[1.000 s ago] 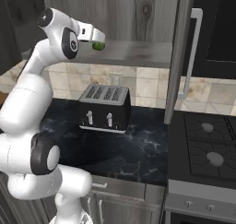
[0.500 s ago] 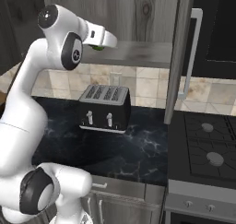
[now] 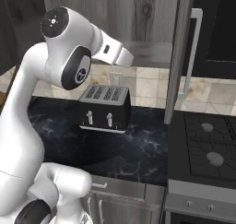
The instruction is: Pick the avocado from the counter and place it in the cabinet. Then close the cabinet.
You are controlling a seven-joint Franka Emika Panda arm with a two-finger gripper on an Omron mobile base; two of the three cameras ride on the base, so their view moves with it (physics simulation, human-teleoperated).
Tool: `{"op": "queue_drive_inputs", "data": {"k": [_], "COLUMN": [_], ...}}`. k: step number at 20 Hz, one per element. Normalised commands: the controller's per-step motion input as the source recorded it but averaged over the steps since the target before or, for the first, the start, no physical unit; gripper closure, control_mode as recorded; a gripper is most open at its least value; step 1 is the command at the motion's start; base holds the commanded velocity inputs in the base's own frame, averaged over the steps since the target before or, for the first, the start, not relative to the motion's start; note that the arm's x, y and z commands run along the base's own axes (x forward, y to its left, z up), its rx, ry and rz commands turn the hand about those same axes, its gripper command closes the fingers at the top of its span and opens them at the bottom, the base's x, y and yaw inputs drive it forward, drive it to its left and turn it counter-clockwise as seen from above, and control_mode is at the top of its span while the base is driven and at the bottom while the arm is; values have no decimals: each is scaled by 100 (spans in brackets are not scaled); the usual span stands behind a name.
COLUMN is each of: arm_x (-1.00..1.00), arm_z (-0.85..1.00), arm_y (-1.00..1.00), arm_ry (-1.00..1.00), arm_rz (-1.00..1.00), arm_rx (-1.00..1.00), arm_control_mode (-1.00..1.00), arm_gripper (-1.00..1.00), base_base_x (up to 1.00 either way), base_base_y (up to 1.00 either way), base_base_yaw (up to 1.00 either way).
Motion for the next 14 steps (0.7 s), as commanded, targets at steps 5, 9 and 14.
{"op": "queue_drive_inputs", "data": {"k": [5, 9, 14], "arm_x": [-100, -100, -100], "arm_z": [18, 3, 0], "arm_y": [-52, -29, -28], "arm_ry": [0, -7, -16], "arm_rz": [-18, -18, -17], "arm_rx": [30, 27, 21], "arm_control_mode": [-100, -100, -100], "arm_gripper": [-100, -100, -100], "base_base_x": [0, 0, 0], "base_base_y": [0, 0, 0], "base_base_yaw": [0, 0, 0]}}
